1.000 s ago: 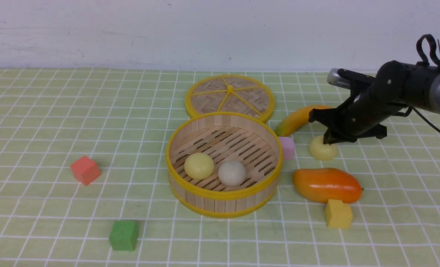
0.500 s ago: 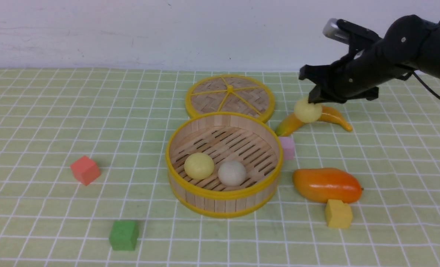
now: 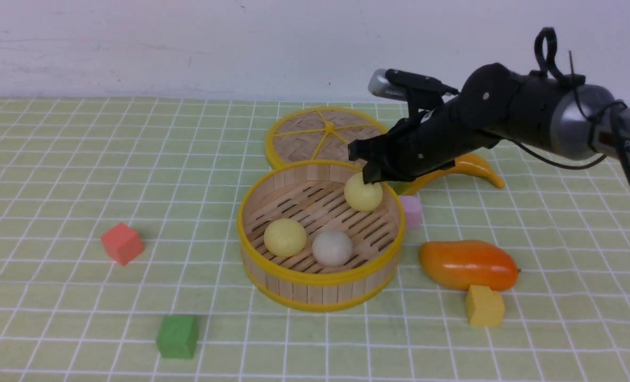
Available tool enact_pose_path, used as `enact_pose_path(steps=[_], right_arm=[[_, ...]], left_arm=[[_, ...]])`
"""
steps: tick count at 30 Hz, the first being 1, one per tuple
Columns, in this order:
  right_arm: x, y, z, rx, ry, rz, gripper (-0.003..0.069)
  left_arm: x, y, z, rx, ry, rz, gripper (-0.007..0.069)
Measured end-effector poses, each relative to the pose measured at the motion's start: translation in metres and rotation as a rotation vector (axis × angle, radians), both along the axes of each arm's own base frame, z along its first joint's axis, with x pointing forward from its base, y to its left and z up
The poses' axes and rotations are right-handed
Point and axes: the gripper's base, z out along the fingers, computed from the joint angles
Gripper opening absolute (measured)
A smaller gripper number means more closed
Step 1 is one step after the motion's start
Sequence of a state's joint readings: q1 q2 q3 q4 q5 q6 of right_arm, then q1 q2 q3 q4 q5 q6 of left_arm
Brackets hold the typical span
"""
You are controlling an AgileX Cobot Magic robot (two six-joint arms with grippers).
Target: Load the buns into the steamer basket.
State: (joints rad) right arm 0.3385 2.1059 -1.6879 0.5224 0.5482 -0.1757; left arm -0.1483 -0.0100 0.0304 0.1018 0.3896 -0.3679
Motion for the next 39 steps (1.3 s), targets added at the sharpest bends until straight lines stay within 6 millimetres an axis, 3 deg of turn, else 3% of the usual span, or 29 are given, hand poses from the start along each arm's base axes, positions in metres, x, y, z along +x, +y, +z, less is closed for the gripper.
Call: enact_pose_path(steps=[9, 15, 18, 19, 20, 22, 23, 25, 27, 29, 32, 33, 35, 36, 39], right_arm=[[0.001, 0.001, -0.003, -0.003, 0.013, 0.008, 0.0059], [-0.006, 0.0, 0.008, -0.021, 0.032, 0.041, 0.0202], [-0.02, -0.007, 0.038, -0.063, 0.022, 0.054, 0.0297], [-0.021, -0.008, 0.04, -0.064, 0.023, 0.05, 0.03], [-0.033, -0.015, 0.065, -0.094, 0.015, 0.046, 0.0321], [-0.039, -0.019, 0.075, -0.113, 0.013, 0.039, 0.0325], [-0.055, -0.027, 0.1, -0.145, 0.01, 0.028, 0.0323], [-0.077, -0.039, 0.129, -0.188, 0.009, 0.008, 0.0298], [-0.089, -0.046, 0.143, -0.209, 0.009, -0.008, 0.0272], [-0.126, -0.064, 0.18, -0.243, 0.004, -0.046, 0.0195], [-0.157, -0.077, 0.207, -0.251, -0.014, -0.073, 0.0127], [-0.187, -0.089, 0.23, -0.241, -0.059, -0.088, 0.0067], [-0.22, -0.102, 0.249, -0.226, -0.124, -0.102, 0.0006], [-0.224, -0.103, 0.25, -0.227, -0.129, -0.104, 0.0001], [-0.284, -0.126, 0.257, -0.21, -0.206, -0.12, -0.002]], left_arm=[[0.0, 0.0, 0.0, 0.0, 0.0, 0.0, 0.0192], [0.0, 0.0, 0.0, 0.0, 0.0, 0.0, 0.0194], [0.0, 0.0, 0.0, 0.0, 0.0, 0.0, 0.0197], [0.0, 0.0, 0.0, 0.0, 0.0, 0.0, 0.0197], [0.0, 0.0, 0.0, 0.0, 0.0, 0.0, 0.02], [0.0, 0.0, 0.0, 0.0, 0.0, 0.0, 0.02], [0.0, 0.0, 0.0, 0.0, 0.0, 0.0, 0.0201], [0.0, 0.0, 0.0, 0.0, 0.0, 0.0, 0.0204], [0.0, 0.0, 0.0, 0.0, 0.0, 0.0, 0.0206], [0.0, 0.0, 0.0, 0.0, 0.0, 0.0, 0.0207], [0.0, 0.0, 0.0, 0.0, 0.0, 0.0, 0.021], [0.0, 0.0, 0.0, 0.0, 0.0, 0.0, 0.0211], [0.0, 0.0, 0.0, 0.0, 0.0, 0.0, 0.0214], [0.0, 0.0, 0.0, 0.0, 0.0, 0.0, 0.0215], [0.0, 0.0, 0.0, 0.0, 0.0, 0.0, 0.0217]])
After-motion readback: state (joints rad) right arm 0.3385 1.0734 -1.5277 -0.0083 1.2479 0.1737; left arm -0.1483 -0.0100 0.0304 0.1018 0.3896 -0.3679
